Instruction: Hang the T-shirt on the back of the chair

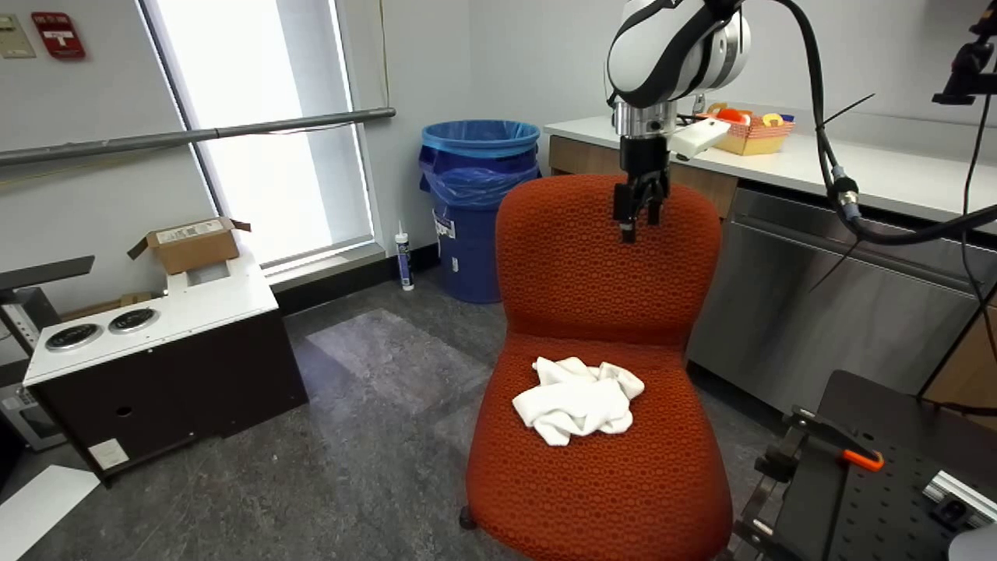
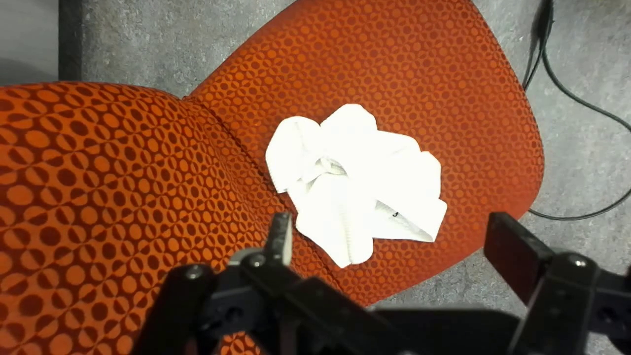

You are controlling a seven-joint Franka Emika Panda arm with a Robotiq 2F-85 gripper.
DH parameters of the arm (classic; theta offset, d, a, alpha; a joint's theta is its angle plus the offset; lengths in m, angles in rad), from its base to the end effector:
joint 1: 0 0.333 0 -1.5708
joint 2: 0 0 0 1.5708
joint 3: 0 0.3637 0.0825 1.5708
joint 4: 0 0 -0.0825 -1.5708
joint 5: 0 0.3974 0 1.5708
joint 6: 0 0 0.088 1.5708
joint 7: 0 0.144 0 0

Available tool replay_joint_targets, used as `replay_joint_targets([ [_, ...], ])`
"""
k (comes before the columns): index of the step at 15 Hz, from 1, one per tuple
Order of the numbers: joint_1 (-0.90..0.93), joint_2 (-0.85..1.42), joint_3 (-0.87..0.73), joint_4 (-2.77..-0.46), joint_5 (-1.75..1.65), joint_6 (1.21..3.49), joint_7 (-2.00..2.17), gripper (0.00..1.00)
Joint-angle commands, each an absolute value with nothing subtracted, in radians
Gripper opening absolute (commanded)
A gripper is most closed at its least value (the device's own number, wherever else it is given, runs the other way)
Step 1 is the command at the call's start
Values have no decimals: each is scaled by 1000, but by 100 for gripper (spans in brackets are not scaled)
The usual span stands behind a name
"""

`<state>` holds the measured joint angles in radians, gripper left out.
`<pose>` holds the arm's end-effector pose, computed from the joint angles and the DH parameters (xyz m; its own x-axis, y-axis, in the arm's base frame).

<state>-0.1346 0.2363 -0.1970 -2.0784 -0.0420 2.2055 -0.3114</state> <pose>0.5535 -0.1913 0.3089 0.9922 0.0068 -0.1244 0.0120 -0.9991 0.0406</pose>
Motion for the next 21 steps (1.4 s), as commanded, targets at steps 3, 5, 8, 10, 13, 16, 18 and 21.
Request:
replay_joint_targets([
  [3,-159,269,-164,-2072,-34,2232,-305,100],
  [5,-158,320,-153,-2070,-28,2285,-306,100],
  [8,-167,436,-123,-2066,-7,2432,-313,100],
  [10,-185,525,-95,-2050,14,2530,-320,100],
  [13,-215,666,-48,-2007,47,2641,-310,100],
  [16,-238,802,-16,-1937,55,2708,-290,100],
  [18,-238,885,-12,-1884,48,2741,-257,100],
  [21,-226,998,-24,-1786,39,2756,-201,100],
])
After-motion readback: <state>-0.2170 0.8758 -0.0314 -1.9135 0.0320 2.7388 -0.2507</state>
